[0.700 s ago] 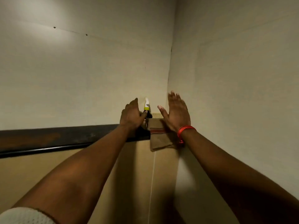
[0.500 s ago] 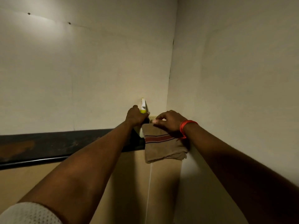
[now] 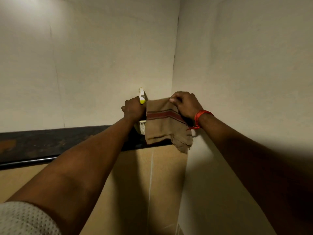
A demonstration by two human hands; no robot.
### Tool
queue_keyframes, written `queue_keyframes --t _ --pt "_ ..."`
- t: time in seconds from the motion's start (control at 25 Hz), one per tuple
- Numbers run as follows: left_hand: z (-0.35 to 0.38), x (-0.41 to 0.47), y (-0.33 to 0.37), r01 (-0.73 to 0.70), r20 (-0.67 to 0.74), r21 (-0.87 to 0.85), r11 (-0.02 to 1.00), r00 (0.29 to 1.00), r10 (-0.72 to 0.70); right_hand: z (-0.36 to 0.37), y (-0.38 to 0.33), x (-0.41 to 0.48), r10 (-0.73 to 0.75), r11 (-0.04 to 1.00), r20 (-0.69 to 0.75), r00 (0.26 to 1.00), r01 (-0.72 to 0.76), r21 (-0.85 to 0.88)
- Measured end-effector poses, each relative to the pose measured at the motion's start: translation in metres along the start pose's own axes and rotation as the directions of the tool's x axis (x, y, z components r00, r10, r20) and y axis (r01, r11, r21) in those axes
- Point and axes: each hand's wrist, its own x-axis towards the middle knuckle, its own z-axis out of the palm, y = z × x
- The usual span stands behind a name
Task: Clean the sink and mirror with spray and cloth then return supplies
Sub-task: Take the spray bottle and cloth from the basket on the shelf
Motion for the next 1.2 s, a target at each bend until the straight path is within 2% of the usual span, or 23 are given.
queue_keyframes --t 0.08,0.16,0.28,0.4,0.48,0.52,0.56,0.6,0.68,0.72,0.8,0.92,1.0,1.04,1.12,1.16,1.2 --pt "-0.002 -0.003 -0.001 -0.094 -0.128 -0.215 0.972 0.989 0.068 -0.026 -0.011 0.003 0.002 1.0 -0.241 0.971 -0.005 -0.011" --pt "-0.007 -0.006 0.002 -0.217 -0.238 -0.358 0.908 0.962 0.136 -0.056 -0.028 0.006 -0.013 0.999 -0.327 0.945 -0.005 -0.052" --pt "-0.021 -0.009 0.014 -0.277 -0.348 -0.398 0.875 0.928 0.135 -0.087 -0.05 0.012 0.03 0.997 -0.222 0.975 -0.045 -0.064" --pt "-0.038 -0.018 0.03 -0.292 -0.367 -0.482 0.826 0.923 0.113 -0.096 -0.057 0.005 0.243 0.967 -0.105 0.964 -0.232 0.101" --pt "-0.051 -0.031 0.039 -0.282 -0.362 -0.536 0.796 0.928 0.085 -0.096 -0.056 -0.011 0.439 0.858 0.005 0.898 -0.421 0.295" --pt "-0.057 -0.038 0.042 -0.259 -0.346 -0.566 0.783 0.936 0.06 -0.095 -0.054 -0.02 0.51 0.758 0.075 0.857 -0.489 0.431" --pt "-0.062 -0.046 0.046 -0.227 -0.322 -0.594 0.772 0.946 0.03 -0.094 -0.056 -0.033 0.557 0.608 0.161 0.815 -0.532 0.589" --pt "-0.068 -0.057 0.047 -0.182 -0.285 -0.621 0.763 0.958 -0.003 -0.094 -0.061 -0.049 0.575 0.416 0.247 0.78 -0.539 0.733" --pt "-0.085 -0.082 0.049 -0.107 -0.201 -0.667 0.737 0.979 -0.039 -0.092 -0.08 -0.092 0.551 0.092 0.349 0.758 -0.471 0.877" --pt "-0.094 -0.096 0.049 -0.082 -0.155 -0.686 0.723 0.987 -0.036 -0.089 -0.09 -0.116 0.557 -0.005 0.355 0.751 -0.424 0.906" --pt "-0.112 -0.123 0.044 -0.022 -0.031 -0.72 0.694 1.0 0.0 -0.08 -0.113 -0.166 0.604 -0.139 0.334 0.724 -0.317 0.938" --pt "-0.14 -0.175 0.039 0.108 0.204 -0.759 0.642 0.976 0.077 -0.068 -0.146 -0.233 0.683 -0.301 0.227 0.694 -0.015 0.954" --pt "-0.156 -0.221 0.036 0.154 0.303 -0.768 0.622 0.942 0.141 -0.069 -0.171 -0.282 0.758 -0.275 0.121 0.641 0.146 0.95" --pt "-0.16 -0.244 0.037 0.166 0.338 -0.77 0.615 0.925 0.172 -0.07 -0.182 -0.311 0.783 -0.246 0.098 0.614 0.161 0.956" --pt "-0.172 -0.292 0.04 0.218 0.426 -0.778 0.589 0.872 0.24 -0.079 -0.209 -0.368 0.768 -0.244 0.047 0.639 0.224 0.944" --pt "-0.178 -0.317 0.042 0.244 0.467 -0.774 0.584 0.843 0.267 -0.087 -0.22 -0.394 0.773 -0.27 0.045 0.633 0.263 0.926" --pt "-0.183 -0.34 0.045 0.257 0.491 -0.773 0.58 0.821 0.29 -0.092 -0.234 -0.423 0.75 -0.292 0.009 0.662 0.318 0.902"
